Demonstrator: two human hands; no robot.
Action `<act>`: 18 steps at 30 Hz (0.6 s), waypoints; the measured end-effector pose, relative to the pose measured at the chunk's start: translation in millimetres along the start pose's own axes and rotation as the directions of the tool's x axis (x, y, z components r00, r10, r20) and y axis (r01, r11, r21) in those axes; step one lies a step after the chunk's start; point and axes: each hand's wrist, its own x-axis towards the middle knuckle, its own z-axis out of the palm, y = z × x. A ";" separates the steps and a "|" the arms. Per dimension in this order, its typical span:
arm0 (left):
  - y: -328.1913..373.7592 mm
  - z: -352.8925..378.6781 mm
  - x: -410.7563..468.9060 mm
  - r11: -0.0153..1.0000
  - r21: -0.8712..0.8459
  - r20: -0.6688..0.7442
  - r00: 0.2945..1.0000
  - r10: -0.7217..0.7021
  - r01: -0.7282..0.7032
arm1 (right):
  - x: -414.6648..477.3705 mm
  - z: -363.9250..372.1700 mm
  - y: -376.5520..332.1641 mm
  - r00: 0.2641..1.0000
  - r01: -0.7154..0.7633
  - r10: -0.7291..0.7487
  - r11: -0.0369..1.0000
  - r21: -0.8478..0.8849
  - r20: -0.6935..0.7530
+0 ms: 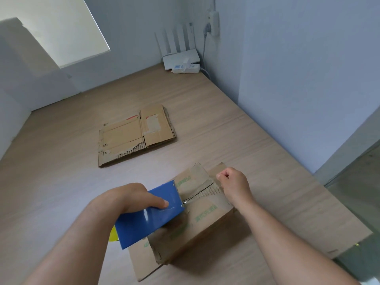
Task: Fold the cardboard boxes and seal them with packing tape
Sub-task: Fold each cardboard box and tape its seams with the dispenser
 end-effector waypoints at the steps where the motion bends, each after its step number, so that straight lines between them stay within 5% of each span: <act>1: 0.0 1.1 0.0 1.000 -0.011 -0.002 1.000 -0.005 0.005 | 1.1 1.0 1.9 1.000 0.004 -0.004 1.000 0.002 0.013; 6: 3.1 3.6 -0.8 0.999 -0.027 -0.003 1.000 -0.028 0.028 | 7.8 5.1 14.0 0.977 -0.076 0.052 0.991 0.109 0.208; 10: 9.2 4.7 -2.7 0.999 -0.012 -0.010 0.999 -0.044 0.044 | 16.8 -1.2 18.0 0.944 -0.177 0.180 0.983 -0.036 0.277; 15: 11.0 5.1 -4.6 0.998 -0.008 -0.011 0.998 -0.063 0.062 | 6.9 -4.7 17.6 0.998 -0.063 0.066 0.964 -0.257 0.002; 18: 9.7 5.6 -4.7 0.998 -0.017 -0.010 0.998 -0.059 0.059 | -9.5 5.9 1.3 0.998 0.053 -0.044 0.948 -0.314 0.035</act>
